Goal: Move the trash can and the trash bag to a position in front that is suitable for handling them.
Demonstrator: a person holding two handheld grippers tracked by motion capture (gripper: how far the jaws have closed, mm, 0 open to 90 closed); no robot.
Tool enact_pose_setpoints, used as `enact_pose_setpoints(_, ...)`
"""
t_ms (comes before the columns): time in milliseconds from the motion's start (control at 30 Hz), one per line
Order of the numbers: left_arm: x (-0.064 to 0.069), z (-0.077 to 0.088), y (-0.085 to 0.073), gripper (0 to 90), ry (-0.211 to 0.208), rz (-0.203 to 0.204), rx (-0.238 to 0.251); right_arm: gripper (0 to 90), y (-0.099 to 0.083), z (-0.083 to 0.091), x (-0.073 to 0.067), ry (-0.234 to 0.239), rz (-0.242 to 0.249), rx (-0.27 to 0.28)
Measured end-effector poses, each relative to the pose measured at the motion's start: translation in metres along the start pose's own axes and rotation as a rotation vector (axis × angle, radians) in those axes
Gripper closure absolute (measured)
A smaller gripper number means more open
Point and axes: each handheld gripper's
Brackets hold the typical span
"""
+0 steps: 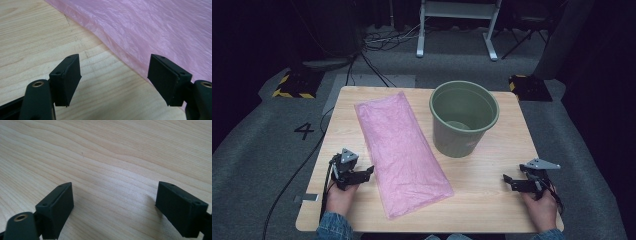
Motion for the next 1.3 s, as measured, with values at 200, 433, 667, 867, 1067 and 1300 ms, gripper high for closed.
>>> enact_pose_setpoints(200,-0.004,-0.020,0.009,26.7,-0.007,0.017,-0.027,14.7,0.000,0.000,0.000,0.000,0.000,0.000)
enact_pose_setpoints(433,0.002,-0.035,0.017,27.3,0.012,-0.046,-0.038,16.5,0.000,-0.001,0.000,0.002,-0.004,0.002)
enact_pose_setpoints(667,0.005,-0.025,0.020,27.6,0.010,-0.075,-0.005,40.2,0.014,-0.002,-0.002,0.044,0.001,-0.054)
enact_pose_setpoints(867,0.005,-0.018,0.019,27.6,0.012,-0.080,0.014,38.6,0.043,0.000,-0.008,0.053,0.047,-0.028)
enact_pose_setpoints(1067,0.006,-0.012,0.018,27.4,0.013,-0.097,0.020,35.0,0.075,0.006,-0.007,0.074,0.061,0.029)
enact_pose_setpoints(1300,0.006,-0.006,0.016,27.1,0.016,-0.101,0.022,34.6,0.125,0.011,-0.010,0.103,0.076,0.116)
Point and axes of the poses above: each handheld gripper's, and its own axes: z roughly backward along the jaws, y roughly out of its top, x roughly to its right, and after that the axes turned 15 degrees about x, right-handed
